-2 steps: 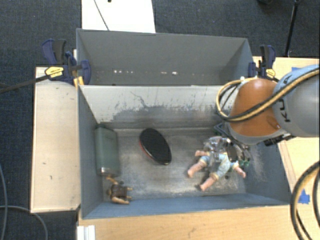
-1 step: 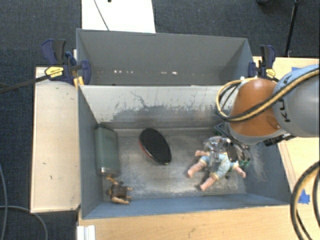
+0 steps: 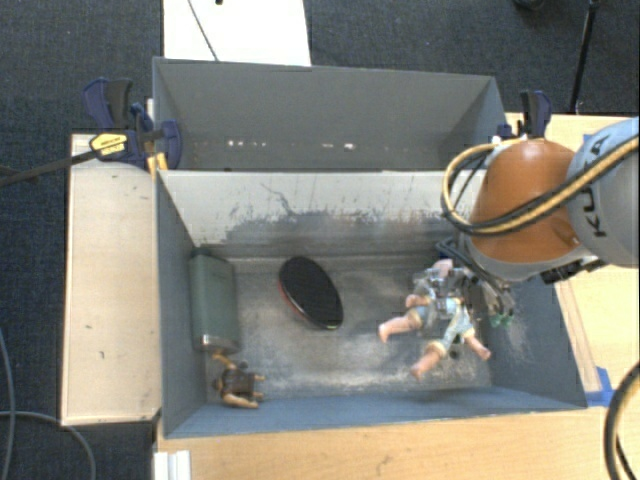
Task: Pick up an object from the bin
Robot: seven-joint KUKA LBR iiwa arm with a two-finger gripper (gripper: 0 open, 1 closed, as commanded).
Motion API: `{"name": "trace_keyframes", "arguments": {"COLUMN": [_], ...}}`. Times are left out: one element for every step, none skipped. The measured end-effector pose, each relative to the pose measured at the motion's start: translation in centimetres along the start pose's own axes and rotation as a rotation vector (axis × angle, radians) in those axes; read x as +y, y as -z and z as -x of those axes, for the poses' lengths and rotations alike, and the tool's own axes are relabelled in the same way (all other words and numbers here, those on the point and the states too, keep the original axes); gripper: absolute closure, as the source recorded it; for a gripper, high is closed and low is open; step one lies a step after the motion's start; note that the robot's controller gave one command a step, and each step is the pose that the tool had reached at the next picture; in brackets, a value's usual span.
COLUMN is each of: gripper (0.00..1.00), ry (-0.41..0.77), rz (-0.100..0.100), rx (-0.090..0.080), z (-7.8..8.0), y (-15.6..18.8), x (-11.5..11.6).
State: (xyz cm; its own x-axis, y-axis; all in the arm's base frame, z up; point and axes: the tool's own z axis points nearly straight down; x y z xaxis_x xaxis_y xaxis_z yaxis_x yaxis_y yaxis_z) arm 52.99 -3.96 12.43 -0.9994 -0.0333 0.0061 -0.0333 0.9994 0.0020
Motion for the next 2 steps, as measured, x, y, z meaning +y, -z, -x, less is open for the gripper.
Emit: {"name": "trace_keyframes", "arguments": {"gripper": [1.00, 1.00], "ry": [-0.011, 0.001], "rz": [-0.003, -0.001], "rx": [-0.019, 0.007], "z": [-1.4, -1.9], "y": [0.4, 1.9], "x": [-2.6, -2.0]}}
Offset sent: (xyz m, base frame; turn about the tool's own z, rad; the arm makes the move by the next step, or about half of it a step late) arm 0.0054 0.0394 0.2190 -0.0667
